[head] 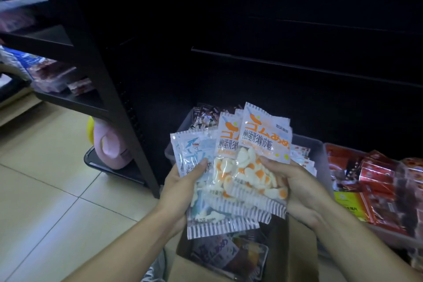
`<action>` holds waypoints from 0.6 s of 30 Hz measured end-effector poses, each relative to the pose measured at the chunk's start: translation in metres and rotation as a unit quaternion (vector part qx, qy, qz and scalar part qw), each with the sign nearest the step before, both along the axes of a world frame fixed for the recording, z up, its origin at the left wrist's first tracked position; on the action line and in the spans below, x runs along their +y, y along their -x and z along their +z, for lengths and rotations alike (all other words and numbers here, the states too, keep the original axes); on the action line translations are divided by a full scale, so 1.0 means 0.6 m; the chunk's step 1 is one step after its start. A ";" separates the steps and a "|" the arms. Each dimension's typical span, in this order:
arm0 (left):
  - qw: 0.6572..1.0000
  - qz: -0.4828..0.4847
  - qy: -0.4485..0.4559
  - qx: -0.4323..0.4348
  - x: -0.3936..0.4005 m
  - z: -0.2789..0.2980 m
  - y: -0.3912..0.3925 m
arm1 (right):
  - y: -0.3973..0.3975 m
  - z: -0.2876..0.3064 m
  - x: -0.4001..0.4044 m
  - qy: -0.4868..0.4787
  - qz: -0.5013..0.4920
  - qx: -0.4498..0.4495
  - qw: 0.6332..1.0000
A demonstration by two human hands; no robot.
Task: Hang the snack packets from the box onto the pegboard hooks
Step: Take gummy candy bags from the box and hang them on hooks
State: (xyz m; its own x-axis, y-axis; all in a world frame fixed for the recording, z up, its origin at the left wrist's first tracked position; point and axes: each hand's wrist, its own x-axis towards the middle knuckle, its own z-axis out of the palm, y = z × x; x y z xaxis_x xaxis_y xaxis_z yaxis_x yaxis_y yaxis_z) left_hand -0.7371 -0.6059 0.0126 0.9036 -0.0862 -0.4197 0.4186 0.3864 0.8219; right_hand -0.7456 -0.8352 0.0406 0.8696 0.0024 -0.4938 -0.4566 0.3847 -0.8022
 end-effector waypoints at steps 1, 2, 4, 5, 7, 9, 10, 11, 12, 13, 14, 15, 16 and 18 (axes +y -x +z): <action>0.999 0.028 -0.021 0.003 0.004 -0.006 -0.005 | -0.002 -0.003 0.000 0.000 -0.018 -0.005 1.000; 0.997 0.060 -0.040 0.008 0.010 -0.014 -0.011 | -0.004 -0.004 -0.001 -0.002 -0.038 -0.010 0.999; 0.990 0.112 -0.079 0.014 0.028 -0.023 -0.024 | -0.009 0.002 -0.011 -0.012 -0.079 -0.027 0.996; 0.986 0.126 -0.111 0.007 0.037 -0.025 -0.030 | -0.012 0.009 -0.018 -0.012 -0.088 -0.036 0.995; 0.973 0.134 -0.185 -0.024 0.045 -0.025 -0.036 | -0.012 0.022 -0.024 -0.009 -0.075 -0.041 0.996; 0.969 0.119 -0.213 -0.042 0.038 -0.022 -0.034 | -0.006 0.029 -0.012 0.003 -0.037 -0.039 0.999; 0.975 0.102 -0.195 -0.037 0.032 -0.023 -0.032 | 0.000 0.027 0.001 0.013 -0.013 -0.037 0.999; 0.983 0.080 -0.166 -0.027 0.025 -0.025 -0.028 | 0.005 0.022 0.016 0.027 0.004 -0.032 0.999; 0.989 0.056 -0.139 -0.014 0.019 -0.026 -0.023 | 0.011 0.017 0.031 0.045 0.015 -0.031 0.998; 0.992 0.035 -0.120 -0.007 0.016 -0.026 -0.020 | 0.015 0.012 0.045 0.067 0.017 -0.032 0.997; 0.994 0.018 -0.108 -0.001 0.015 -0.025 -0.019 | 0.017 0.009 0.054 0.088 0.013 -0.036 0.995; 0.995 0.016 -0.097 0.003 0.017 -0.023 -0.017 | 0.017 0.007 0.060 0.101 0.011 -0.041 0.994; 0.996 0.019 -0.083 0.007 0.019 -0.020 -0.016 | 0.017 0.007 0.063 0.109 0.014 -0.044 0.993; 0.998 0.018 -0.067 0.005 0.022 -0.017 -0.013 | 0.015 0.009 0.066 0.117 0.024 -0.040 0.992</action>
State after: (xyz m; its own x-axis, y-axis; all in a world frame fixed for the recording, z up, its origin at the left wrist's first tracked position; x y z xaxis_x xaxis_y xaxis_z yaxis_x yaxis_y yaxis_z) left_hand -0.7291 -0.5928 0.0026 0.9009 0.0028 -0.4340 0.4148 0.2888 0.8629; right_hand -0.7547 -0.7958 0.0457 0.9072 -0.0613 -0.4161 -0.4021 0.1637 -0.9008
